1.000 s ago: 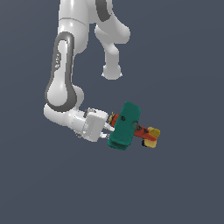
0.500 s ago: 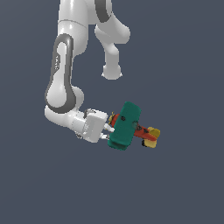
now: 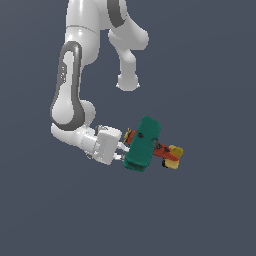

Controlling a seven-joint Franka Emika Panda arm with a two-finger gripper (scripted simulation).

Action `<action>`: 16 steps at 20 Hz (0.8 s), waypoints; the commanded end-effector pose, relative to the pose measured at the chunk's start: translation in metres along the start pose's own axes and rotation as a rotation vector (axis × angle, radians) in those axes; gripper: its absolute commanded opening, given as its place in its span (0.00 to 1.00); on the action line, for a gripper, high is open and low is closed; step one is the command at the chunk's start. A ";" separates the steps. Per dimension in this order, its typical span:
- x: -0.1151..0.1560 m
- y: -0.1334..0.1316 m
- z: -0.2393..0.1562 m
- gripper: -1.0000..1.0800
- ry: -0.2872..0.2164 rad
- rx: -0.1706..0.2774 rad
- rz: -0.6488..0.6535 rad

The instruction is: Pick up the object and move it to a goal position.

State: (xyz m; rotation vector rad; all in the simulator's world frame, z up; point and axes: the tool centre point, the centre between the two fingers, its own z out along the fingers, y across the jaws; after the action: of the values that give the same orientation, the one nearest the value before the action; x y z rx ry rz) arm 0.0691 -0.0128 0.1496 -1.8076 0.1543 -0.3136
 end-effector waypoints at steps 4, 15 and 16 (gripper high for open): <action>0.000 0.000 0.015 0.62 0.000 0.001 0.000; -0.001 0.000 0.035 0.00 0.002 0.002 0.001; -0.001 0.000 0.035 0.00 0.002 0.002 0.001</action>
State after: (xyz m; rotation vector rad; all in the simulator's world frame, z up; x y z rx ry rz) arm 0.0783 0.0195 0.1417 -1.8053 0.1557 -0.3141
